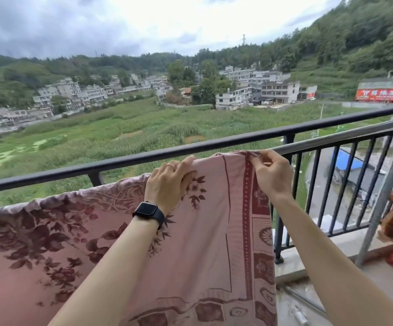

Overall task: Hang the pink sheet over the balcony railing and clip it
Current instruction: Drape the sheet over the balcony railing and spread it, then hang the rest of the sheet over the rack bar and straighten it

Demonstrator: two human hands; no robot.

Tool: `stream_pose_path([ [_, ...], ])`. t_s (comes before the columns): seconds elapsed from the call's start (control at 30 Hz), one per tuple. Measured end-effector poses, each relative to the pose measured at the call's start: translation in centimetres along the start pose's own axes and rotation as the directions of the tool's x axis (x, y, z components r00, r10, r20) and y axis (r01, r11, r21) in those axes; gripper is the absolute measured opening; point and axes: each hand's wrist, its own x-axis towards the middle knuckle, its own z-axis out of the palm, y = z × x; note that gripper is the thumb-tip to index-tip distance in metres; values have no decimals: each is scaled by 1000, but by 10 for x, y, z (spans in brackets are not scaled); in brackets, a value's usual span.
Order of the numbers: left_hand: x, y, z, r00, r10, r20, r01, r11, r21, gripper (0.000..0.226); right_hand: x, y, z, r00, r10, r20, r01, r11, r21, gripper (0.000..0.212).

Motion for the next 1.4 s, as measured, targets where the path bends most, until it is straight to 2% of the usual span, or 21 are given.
stream_pose_path([
  [0.13, -1, -7, -1, 999, -44, 6, 44, 998, 55, 56, 22, 2, -7, 999, 29, 18, -28, 999, -32, 16],
  [0.23, 2, 6, -1, 995, -99, -6, 99, 995, 18, 53, 25, 1, -6, 1000, -8, 9, 8, 999, 31, 14],
  [0.33, 7, 21, -3, 984, -175, -31, 175, 984, -17, 48, 21, 0, -1, 986, -43, 163, 36, 998, 42, 11],
  [0.43, 8, 45, -5, 983, -78, -166, 85, 996, 39, 49, 25, -6, 1, 911, -46, 409, 28, 998, 49, 13],
  [0.47, 8, 58, -4, 986, -37, -161, 48, 997, 64, 55, 27, -9, 2, 885, -53, 463, 29, 998, 59, 14],
  [0.53, 10, 84, -2, 999, -46, -20, 48, 993, 107, 74, 30, -19, 3, 824, -52, 565, -23, 992, 126, 14],
  [0.6, 16, 100, 2, 972, -186, 143, 168, 977, 131, 78, 32, -22, 4, 731, -80, 678, -59, 982, 179, 18],
  [0.63, 19, 102, 6, 957, -234, 174, 217, 970, 113, 69, 33, -22, 3, 691, -109, 714, -45, 980, 193, 21],
  [0.7, 20, 98, 10, 946, -267, 183, 274, 962, -12, 33, 37, -13, 0, 644, -149, 751, -40, 973, 227, 26],
  [0.77, 16, 88, 8, 905, -325, 275, 397, 877, -272, 10, 39, 4, -7, 585, -160, 795, -72, 966, 248, 29],
  [0.87, 11, 73, -2, 796, -411, 443, 605, 556, -570, 13, 50, 41, -7, 514, -96, 853, -106, 979, 174, 25],
  [0.97, 9, 70, -11, 754, -453, 476, 653, 438, -617, 13, 65, 62, 6, 524, -54, 850, -98, 988, 123, 24],
  [1.03, 11, 81, -15, 718, -524, 459, 681, 391, -619, 12, 69, 66, 15, 506, -86, 858, -38, 992, 121, 40],
  [1.13, 17, 100, -24, 641, -660, 392, 704, 303, -642, 16, 69, 64, 29, 420, -99, 902, 3, 994, 108, 76],
  [1.17, 18, 107, -30, 623, -678, 390, 704, 270, -656, 18, 68, 64, 34, 371, -106, 923, -11, 993, 118, 81],
  [1.2, 18, 114, -35, 614, -680, 400, 713, 262, -650, 23, 68, 62, 39, 323, -120, 939, -43, 989, 141, 76],
  [1.23, 17, 120, -40, 618, -666, 419, 735, 299, -608, 35, 68, 60, 43, 282, -133, 950, -68, 985, 158, 61],
  [1.27, 16, 124, -44, 627, -647, 433, 760, 388, -522, 49, 71, 62, 50, 254, -150, 955, -63, 983, 171, 44],
  [1.33, 13, 126, -49, 694, -618, 370, 719, 619, -315, 60, 87, 66, 63, 286, -167, 943, -54, 980, 190, 21],
  [1.37, 14, 123, -52, 747, -597, 294, 661, 712, -235, 56, 98, 69, 68, 315, -189, 930, -118, 965, 236, 18],
  [1.4, 16, 118, -55, 787, -578, 216, 614, 770, -174, 52, 109, 73, 75, 340, -221, 914, -210, 930, 303, 29],
])
